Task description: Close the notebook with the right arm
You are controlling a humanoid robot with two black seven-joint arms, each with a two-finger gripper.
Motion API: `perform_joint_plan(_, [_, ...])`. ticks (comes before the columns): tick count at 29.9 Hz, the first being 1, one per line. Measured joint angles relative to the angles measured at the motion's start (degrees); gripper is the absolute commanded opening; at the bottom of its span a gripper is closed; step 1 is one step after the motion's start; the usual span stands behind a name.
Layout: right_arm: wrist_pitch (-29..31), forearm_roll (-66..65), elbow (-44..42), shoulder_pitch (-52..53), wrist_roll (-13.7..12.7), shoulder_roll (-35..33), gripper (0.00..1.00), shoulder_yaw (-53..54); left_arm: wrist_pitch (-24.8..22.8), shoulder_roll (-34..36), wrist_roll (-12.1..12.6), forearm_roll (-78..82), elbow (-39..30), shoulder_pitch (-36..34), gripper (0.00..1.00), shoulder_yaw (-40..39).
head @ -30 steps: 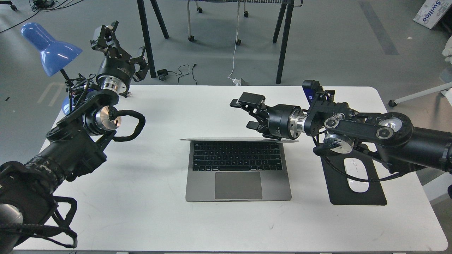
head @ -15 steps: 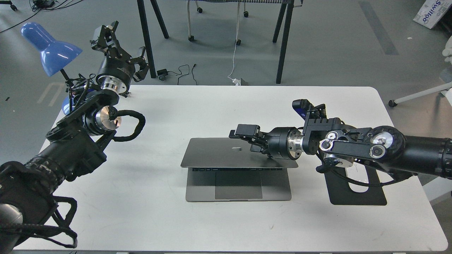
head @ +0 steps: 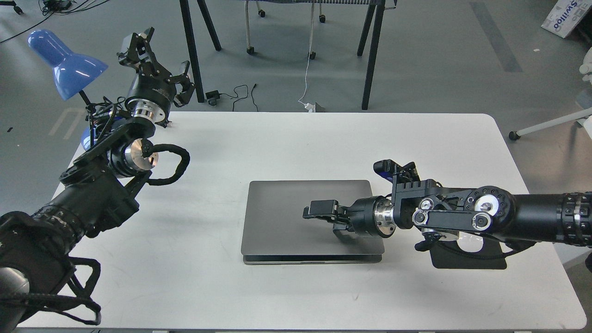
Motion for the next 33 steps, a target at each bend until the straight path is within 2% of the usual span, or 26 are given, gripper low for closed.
perform_joint_plan(5, [-0.35, -0.06, -0.75, -1.16, -0.98, 0.51, 1.0, -0.53, 0.0, 0.0, 0.0, -0.02, 0.0, 0.0, 1.0, 0.0])
perform_joint_plan(18, [-0.87, 0.38, -1.37, -1.35, -1.31, 0.11, 1.0, 1.78, 0.0, 0.0, 0.0, 0.01, 0.0, 0.0, 1.0, -0.01])
perform_joint_plan(27, [-0.84, 0.54, -2.57, -0.62, -1.11, -3.52, 1.0, 17.98, 0.0, 0.0, 0.0, -0.05, 0.0, 0.0, 1.0, -0.08])
perform_joint_plan(33, [-1.06, 0.77, -11.16, -3.26, -0.59, -3.71, 1.0, 37.82, 0.0, -0.08, 0.0, -0.05, 0.0, 0.0, 1.0, -0.04])
